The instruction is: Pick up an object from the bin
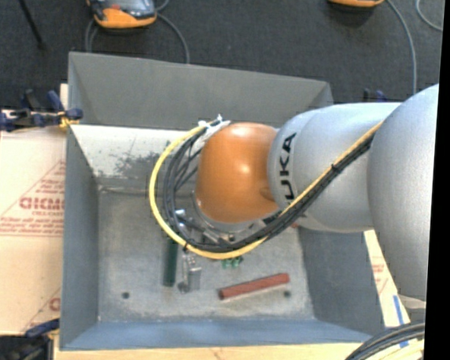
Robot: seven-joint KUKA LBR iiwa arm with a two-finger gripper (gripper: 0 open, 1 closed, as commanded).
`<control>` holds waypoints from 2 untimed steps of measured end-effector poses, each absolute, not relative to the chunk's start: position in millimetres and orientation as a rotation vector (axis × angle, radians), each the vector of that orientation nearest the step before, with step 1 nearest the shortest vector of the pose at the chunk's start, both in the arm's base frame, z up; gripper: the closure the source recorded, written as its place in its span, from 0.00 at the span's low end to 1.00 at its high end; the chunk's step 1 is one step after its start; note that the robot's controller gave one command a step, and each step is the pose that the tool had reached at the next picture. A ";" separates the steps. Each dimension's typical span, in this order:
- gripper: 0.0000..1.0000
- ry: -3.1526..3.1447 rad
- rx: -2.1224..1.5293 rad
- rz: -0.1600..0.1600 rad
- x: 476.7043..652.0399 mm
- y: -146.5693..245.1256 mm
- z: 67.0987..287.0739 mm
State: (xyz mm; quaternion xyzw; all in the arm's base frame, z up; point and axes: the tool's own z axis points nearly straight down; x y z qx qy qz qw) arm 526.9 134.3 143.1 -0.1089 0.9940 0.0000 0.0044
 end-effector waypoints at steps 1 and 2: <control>0.00 3.106 -0.445 0.000 512.7 128.2 106.6; 1.00 3.014 -0.873 0.003 540.6 120.8 70.4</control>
Offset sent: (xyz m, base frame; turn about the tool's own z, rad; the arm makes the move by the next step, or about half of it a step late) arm 0.0128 -0.0134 -0.0731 -0.3493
